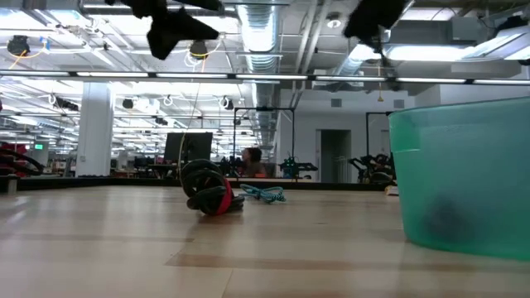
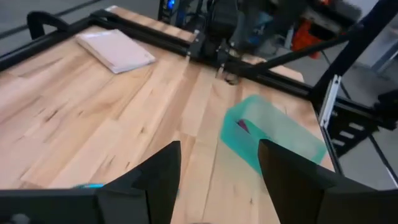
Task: Pick and place USB-C Cables
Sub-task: Put the top black usb cable into the bin
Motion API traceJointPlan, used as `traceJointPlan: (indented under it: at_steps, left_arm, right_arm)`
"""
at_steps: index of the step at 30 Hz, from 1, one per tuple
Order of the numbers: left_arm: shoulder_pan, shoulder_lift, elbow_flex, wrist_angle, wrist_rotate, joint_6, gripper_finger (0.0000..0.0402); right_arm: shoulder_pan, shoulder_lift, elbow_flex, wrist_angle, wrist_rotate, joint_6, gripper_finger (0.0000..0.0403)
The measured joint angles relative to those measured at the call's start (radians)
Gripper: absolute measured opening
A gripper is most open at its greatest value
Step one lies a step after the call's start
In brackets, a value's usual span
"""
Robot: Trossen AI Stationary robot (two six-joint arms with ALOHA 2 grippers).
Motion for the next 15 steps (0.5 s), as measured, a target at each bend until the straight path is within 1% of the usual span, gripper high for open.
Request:
traceJointPlan:
  at_steps: [2, 4, 8, 10, 15]
  left_arm:
    - [0.000, -0.036, 0.011, -0.045, 0.003, -0.001, 0.0198]
    - [0.000, -0.077, 0.016, -0.095, 0.005, -0.002, 0.0195]
    - [0.000, -0.149, 0.021, -0.158, 0.005, -0.004, 0.0192]
    - [0.000, -0.179, 0.022, -0.171, 0.002, -0.013, 0.0192]
    - [0.000, -0.246, 0.021, -0.243, -0.027, -0.046, 0.0192]
  right_arm:
    - [0.062, 0.019, -0.002, -0.010, -0.001, 0.034, 0.0032]
    - [0.122, 0.045, -0.002, 0.036, 0.000, 0.043, 0.0032]
    - [0.213, 0.119, 0.027, 0.042, 0.046, 0.055, 0.0032]
    - [0.234, 0.167, 0.071, 0.036, 0.052, 0.067, 0.0032]
    - [0.255, 0.300, 0.221, -0.097, 0.045, 0.084, 0.0033]
